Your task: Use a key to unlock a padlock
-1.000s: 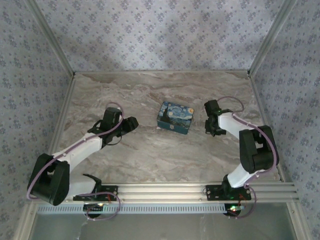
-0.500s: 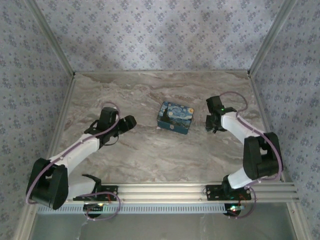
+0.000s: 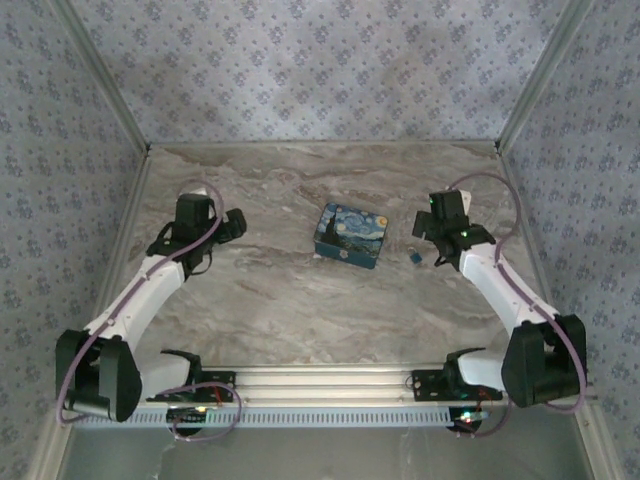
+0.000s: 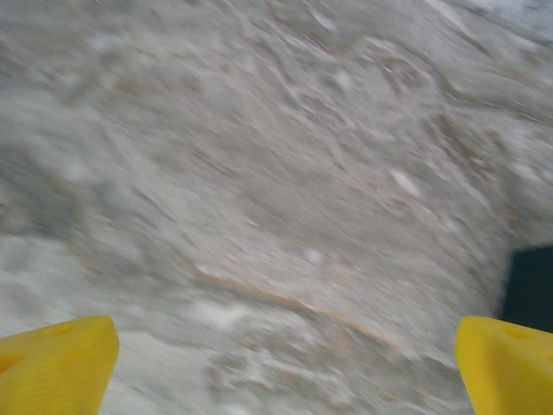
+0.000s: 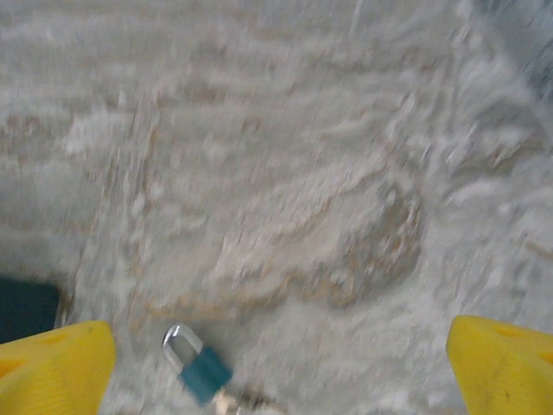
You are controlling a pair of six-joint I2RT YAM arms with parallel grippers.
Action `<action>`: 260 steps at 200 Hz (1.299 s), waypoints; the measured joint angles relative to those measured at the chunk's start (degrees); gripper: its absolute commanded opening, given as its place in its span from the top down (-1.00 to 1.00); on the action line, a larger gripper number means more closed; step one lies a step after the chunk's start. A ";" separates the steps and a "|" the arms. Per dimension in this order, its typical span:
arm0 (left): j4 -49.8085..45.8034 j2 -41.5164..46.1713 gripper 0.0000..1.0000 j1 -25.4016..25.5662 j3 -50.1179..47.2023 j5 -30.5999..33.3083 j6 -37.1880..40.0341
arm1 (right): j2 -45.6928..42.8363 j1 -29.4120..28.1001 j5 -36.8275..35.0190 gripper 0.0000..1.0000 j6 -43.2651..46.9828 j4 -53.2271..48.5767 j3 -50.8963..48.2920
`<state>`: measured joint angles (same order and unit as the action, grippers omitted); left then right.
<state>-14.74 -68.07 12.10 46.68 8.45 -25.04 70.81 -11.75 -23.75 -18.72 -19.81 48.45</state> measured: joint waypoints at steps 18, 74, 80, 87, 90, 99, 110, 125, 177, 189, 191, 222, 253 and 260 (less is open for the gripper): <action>4.68 -0.70 -0.99 -3.50 -2.49 3.41 4.68 | -2.73 0.09 -3.85 -1.00 4.28 10.75 -7.78; 26.77 -11.54 -0.99 -9.22 -15.15 8.22 13.79 | 1.42 4.17 -7.50 -1.00 12.44 37.18 -23.37; 28.44 -12.79 -0.99 -9.22 -15.80 8.26 14.47 | 2.34 4.59 -7.26 -1.00 13.05 40.11 -24.50; 29.99 -13.94 -0.99 -9.22 -16.20 8.11 15.32 | 3.23 5.03 -6.86 -1.00 13.53 42.99 -25.62; 30.77 -14.45 -0.99 -9.22 -16.28 7.96 15.78 | 3.54 5.20 -6.82 -1.00 13.81 44.30 -26.10; 32.81 -15.28 -0.99 -9.22 -16.31 7.67 17.05 | 4.59 5.95 -6.01 -1.00 14.32 48.24 -27.52; 36.54 -15.72 -0.99 -9.29 -16.55 7.48 18.47 | 5.66 7.10 -4.33 -1.00 14.53 52.13 -28.61; 45.16 -16.11 -0.99 -10.08 -18.91 6.19 19.47 | 8.26 8.85 -1.79 -1.00 14.82 58.82 -29.68; 57.55 -20.39 -0.99 -12.09 -24.02 1.18 21.44 | 16.74 10.93 9.07 -1.00 17.49 67.36 -28.98; 59.01 -20.37 -0.99 -12.09 -24.02 0.92 21.62 | 16.74 10.93 9.79 -1.00 17.81 67.69 -28.70; 59.19 -20.37 -0.99 -12.09 -24.02 0.92 21.62 | 16.74 10.93 9.94 -1.00 17.94 67.73 -28.68; 60.33 -20.37 -0.99 -12.09 -24.02 0.33 22.05 | 16.74 11.63 12.66 -1.00 18.18 68.00 -28.26; 60.96 -20.37 -0.99 -12.09 -24.02 0.07 22.21 | 16.74 11.72 13.64 -1.00 18.18 68.02 -28.24; 61.07 -20.37 -0.99 -12.09 -24.02 0.04 22.23 | 16.74 11.78 13.97 -1.00 18.18 68.02 -28.24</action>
<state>46.33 -88.44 0.01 22.65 8.49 -2.81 87.55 0.03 -9.78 -0.54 48.21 20.21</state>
